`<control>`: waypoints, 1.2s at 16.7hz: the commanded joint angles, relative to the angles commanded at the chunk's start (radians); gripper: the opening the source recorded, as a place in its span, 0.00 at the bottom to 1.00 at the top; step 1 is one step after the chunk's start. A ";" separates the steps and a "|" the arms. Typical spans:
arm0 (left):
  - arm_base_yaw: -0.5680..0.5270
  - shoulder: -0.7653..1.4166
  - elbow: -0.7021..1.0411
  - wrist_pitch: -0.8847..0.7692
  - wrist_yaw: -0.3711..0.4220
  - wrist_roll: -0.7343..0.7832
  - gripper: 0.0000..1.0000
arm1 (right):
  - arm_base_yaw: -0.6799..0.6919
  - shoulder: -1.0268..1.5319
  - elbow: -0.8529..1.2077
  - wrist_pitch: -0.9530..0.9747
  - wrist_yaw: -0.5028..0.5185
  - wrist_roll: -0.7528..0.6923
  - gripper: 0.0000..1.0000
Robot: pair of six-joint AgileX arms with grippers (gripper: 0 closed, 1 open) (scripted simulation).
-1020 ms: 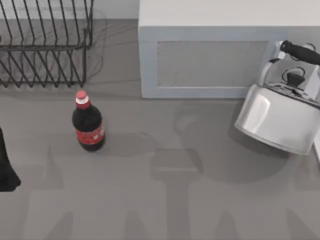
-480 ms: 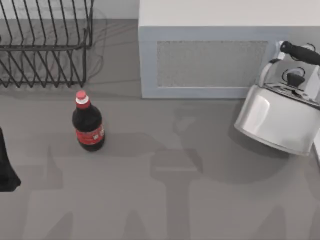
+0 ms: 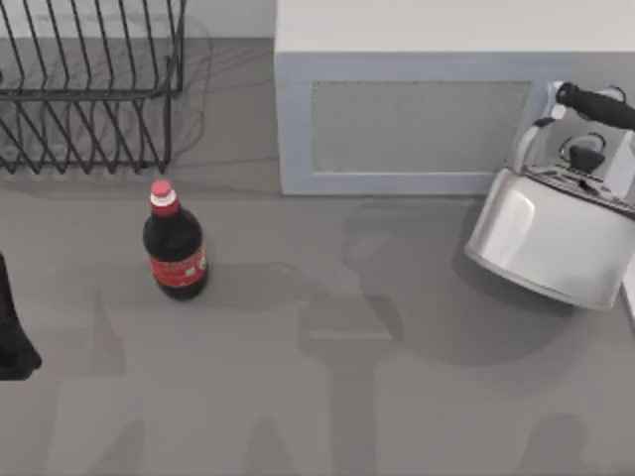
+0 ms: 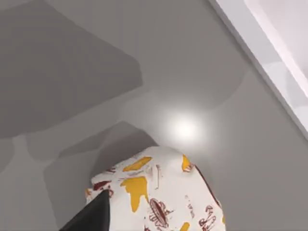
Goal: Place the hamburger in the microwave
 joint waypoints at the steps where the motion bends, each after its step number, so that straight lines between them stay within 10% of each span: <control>1: 0.000 0.000 0.000 0.000 0.000 0.000 1.00 | -0.022 0.068 0.037 -0.050 0.001 -0.082 1.00; 8: 0.000 0.000 0.000 0.000 0.000 0.000 1.00 | -0.127 0.379 0.230 -0.266 0.000 -0.449 1.00; 20: 0.000 0.000 0.000 0.000 0.000 0.000 1.00 | -0.131 0.477 0.158 -0.106 0.000 -0.467 1.00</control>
